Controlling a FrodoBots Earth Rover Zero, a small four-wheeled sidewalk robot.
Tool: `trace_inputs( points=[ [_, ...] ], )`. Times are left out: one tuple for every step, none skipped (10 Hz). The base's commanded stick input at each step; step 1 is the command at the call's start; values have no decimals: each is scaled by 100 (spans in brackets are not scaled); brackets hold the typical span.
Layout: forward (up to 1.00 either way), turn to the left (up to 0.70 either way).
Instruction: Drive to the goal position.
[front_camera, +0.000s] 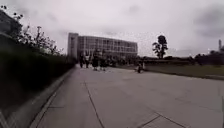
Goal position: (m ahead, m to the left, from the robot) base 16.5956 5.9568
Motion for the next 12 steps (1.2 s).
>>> trace_inputs(
  points=[
    [70,14],
    [70,14],
    [70,14],
    [70,14],
    [70,14],
    [70,14],
    [70,14],
    [70,14],
    [70,14],
    [70,14],
    [70,14],
    [70,14]
  ],
)
